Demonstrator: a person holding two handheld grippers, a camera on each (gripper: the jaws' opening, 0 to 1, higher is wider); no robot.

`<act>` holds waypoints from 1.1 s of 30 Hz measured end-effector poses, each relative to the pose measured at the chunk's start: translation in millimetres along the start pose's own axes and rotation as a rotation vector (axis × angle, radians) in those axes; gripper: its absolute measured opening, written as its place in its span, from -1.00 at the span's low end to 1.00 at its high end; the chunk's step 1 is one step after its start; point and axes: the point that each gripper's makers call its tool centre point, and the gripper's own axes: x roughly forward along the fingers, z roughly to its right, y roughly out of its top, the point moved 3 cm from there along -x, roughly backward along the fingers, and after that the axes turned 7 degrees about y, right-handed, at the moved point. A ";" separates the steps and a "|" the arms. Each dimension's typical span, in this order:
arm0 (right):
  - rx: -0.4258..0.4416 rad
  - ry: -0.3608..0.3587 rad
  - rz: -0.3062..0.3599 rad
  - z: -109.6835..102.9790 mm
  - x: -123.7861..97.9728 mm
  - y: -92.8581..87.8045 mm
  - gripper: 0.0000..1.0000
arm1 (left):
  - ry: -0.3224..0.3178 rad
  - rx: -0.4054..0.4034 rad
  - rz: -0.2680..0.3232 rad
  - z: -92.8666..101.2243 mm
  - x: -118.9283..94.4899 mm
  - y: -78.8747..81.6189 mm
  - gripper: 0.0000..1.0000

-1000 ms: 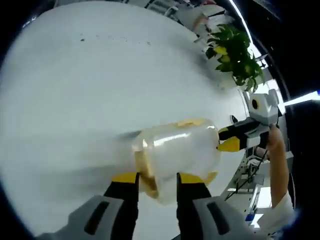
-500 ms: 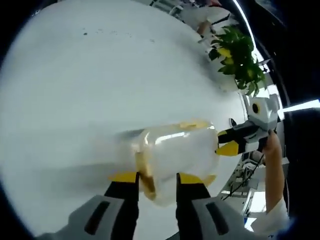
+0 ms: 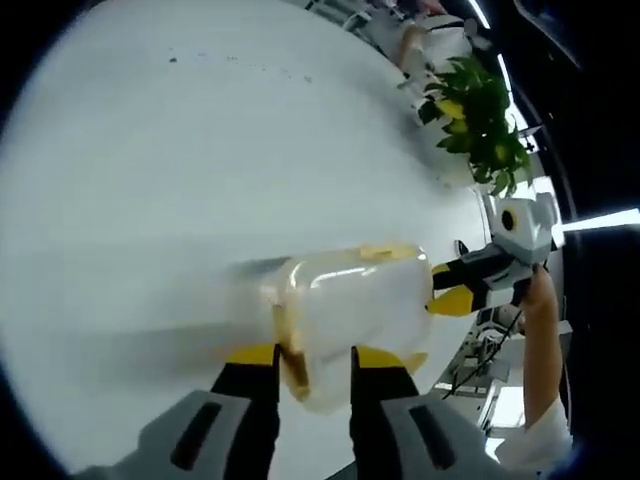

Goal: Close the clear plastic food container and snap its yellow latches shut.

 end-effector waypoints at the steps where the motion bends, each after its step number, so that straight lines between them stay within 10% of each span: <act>1: -0.001 0.001 0.001 -0.3 0.5 0.5 -0.54 | 0.000 -0.001 0.001 0.0 -0.4 -0.1 -0.60; 23: 0.009 0.008 0.017 -0.1 -4.2 1.5 -0.57 | -0.053 -0.156 0.015 -7.7 -7.2 0.4 -0.67; 33: -0.060 -0.048 0.058 -3.3 -5.8 0.6 -0.47 | -0.030 0.026 0.106 -6.5 -11.9 4.3 -0.59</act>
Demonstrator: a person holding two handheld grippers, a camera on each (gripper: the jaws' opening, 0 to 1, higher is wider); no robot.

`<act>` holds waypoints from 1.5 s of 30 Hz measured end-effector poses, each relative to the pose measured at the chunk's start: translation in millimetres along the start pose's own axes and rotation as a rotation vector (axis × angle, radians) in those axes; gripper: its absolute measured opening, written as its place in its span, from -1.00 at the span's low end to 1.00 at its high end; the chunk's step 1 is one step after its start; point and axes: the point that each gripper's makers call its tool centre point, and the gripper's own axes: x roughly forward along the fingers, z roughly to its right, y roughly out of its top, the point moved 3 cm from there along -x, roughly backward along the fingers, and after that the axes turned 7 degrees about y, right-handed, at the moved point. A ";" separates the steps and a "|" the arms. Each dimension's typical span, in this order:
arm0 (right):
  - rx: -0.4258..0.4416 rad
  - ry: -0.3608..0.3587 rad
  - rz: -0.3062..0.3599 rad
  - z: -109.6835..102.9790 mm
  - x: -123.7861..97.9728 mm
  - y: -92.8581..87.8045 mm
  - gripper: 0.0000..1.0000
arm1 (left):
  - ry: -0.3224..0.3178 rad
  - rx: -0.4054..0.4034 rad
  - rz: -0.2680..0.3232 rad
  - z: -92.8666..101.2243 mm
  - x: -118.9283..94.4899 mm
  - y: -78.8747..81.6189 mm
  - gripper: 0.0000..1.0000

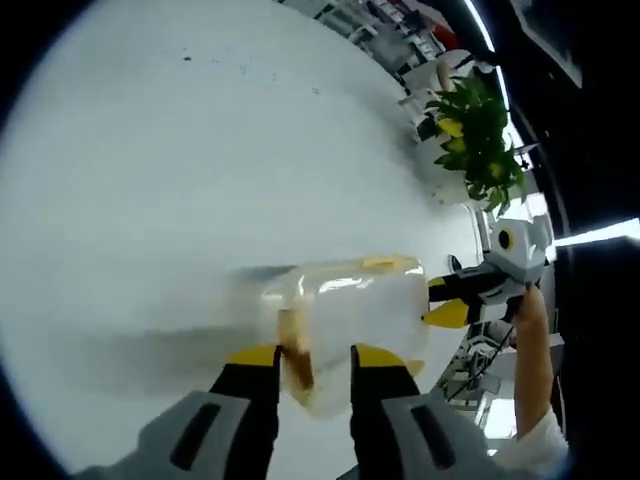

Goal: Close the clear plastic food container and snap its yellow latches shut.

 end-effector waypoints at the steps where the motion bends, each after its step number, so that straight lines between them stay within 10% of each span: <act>1: -0.028 -0.013 0.006 0.1 -0.3 0.6 -0.46 | 0.017 0.025 0.017 -0.1 -1.2 -0.3 -0.59; 4: -0.111 -0.090 -0.001 -1.2 -3.8 1.6 -0.40 | 0.055 0.213 0.111 2.8 -11.6 2.2 -0.64; 7: -0.315 -0.215 -0.028 -1.1 -13.7 10.3 -0.36 | 0.019 0.178 0.238 12.5 -28.8 17.3 -0.68; 8: -0.350 -0.246 0.000 -1.1 -16.9 16.7 -0.38 | -0.080 0.162 0.279 25.9 -36.9 21.5 -0.72; 11: -0.402 -0.232 0.065 -15.2 -21.7 28.8 -0.41 | -0.140 0.120 0.346 36.0 -47.6 26.9 -0.77; 18: -0.569 -0.152 0.078 -43.5 -5.5 37.8 -1.00 | -0.121 0.172 0.304 48.6 -24.0 7.7 -1.00; 32: -0.591 -0.123 0.086 -45.9 32.9 50.7 -1.00 | -0.076 0.360 0.266 68.5 18.7 -8.8 -1.00; 45: -0.689 -0.156 0.038 -48.8 41.9 57.3 -1.00 | -0.089 0.372 0.305 70.7 18.4 -8.0 -1.00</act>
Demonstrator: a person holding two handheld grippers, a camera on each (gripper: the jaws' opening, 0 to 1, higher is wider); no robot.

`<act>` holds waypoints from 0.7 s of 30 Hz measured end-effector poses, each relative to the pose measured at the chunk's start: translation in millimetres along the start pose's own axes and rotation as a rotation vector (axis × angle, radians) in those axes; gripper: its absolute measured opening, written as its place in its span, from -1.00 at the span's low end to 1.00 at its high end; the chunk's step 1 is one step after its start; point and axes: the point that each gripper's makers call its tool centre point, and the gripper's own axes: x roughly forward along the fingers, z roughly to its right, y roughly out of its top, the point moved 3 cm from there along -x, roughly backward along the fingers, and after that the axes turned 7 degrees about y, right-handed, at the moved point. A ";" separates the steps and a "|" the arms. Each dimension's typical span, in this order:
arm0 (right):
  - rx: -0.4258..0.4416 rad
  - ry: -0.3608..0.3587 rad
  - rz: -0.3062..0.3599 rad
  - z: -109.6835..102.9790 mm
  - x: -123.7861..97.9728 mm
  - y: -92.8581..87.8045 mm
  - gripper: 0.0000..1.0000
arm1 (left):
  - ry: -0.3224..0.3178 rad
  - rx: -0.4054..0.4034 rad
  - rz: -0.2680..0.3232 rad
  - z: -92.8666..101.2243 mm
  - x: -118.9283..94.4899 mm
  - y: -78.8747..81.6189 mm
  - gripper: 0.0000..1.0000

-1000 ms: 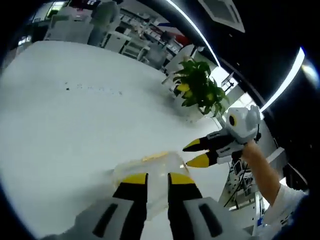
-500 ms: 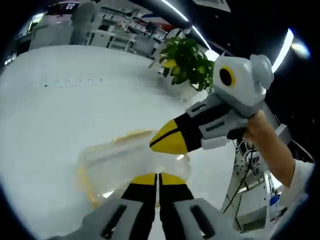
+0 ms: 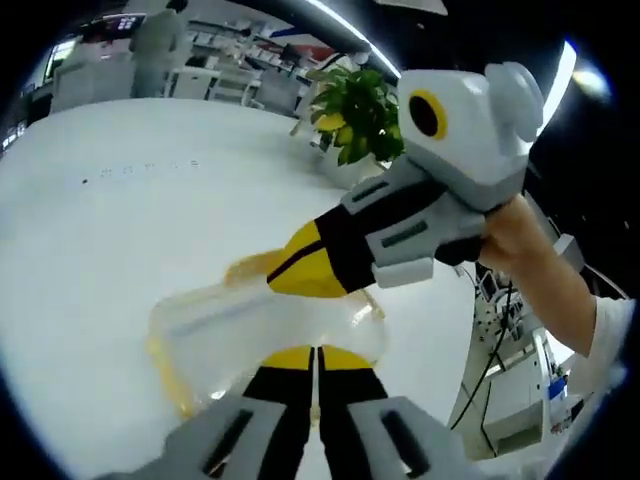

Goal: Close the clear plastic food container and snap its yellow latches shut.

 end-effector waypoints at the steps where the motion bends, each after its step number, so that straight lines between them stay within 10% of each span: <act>1: 0.010 0.001 -0.001 0.0 0.0 0.4 -1.00 | 0.001 0.005 0.000 0.0 0.0 0.0 -1.00; 21: 0.095 -0.084 0.107 30.0 -11.0 18.7 -1.00 | -0.074 -0.045 -0.015 14.8 -11.0 -21.3 -1.00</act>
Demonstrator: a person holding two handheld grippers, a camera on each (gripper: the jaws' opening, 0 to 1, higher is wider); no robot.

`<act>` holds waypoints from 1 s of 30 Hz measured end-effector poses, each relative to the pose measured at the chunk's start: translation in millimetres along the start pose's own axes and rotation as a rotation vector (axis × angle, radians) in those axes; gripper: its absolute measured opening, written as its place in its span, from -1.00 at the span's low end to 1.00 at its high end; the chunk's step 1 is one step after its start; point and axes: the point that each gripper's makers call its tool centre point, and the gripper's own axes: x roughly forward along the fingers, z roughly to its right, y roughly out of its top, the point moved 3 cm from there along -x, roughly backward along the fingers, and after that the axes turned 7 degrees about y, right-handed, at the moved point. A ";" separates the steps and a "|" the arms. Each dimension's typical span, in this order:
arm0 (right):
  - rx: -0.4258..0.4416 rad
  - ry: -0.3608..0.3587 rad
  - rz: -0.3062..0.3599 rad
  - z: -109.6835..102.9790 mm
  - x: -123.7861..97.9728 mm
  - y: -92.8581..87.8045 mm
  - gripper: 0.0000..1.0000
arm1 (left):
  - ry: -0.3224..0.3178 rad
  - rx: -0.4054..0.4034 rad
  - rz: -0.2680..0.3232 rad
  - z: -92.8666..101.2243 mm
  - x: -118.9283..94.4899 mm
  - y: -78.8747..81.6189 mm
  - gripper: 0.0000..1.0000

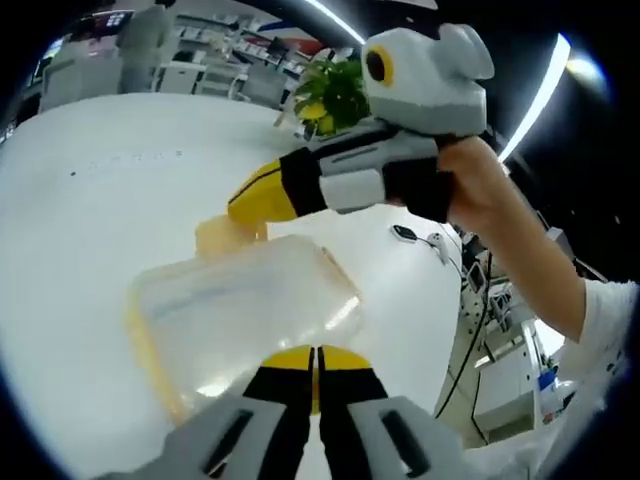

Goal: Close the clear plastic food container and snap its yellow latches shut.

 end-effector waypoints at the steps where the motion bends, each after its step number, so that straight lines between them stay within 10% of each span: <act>1: 0.002 0.002 -0.001 -0.1 0.7 -0.9 -1.00 | -0.020 -0.023 -0.014 2.2 -1.7 -4.2 -1.00; 12: -0.015 -0.019 -0.083 11.4 22.6 -15.6 -1.00 | -0.036 -0.089 0.016 1.5 -4.6 -13.6 -1.00; 24: -0.045 0.015 -0.063 10.5 23.4 -8.6 -1.00 | -0.081 0.012 0.009 16.4 -5.9 -19.9 -1.00; 30: -0.234 0.094 -0.101 -5.7 6.2 2.0 -0.47 | -0.095 0.082 0.089 12.2 -19.6 -2.9 -1.00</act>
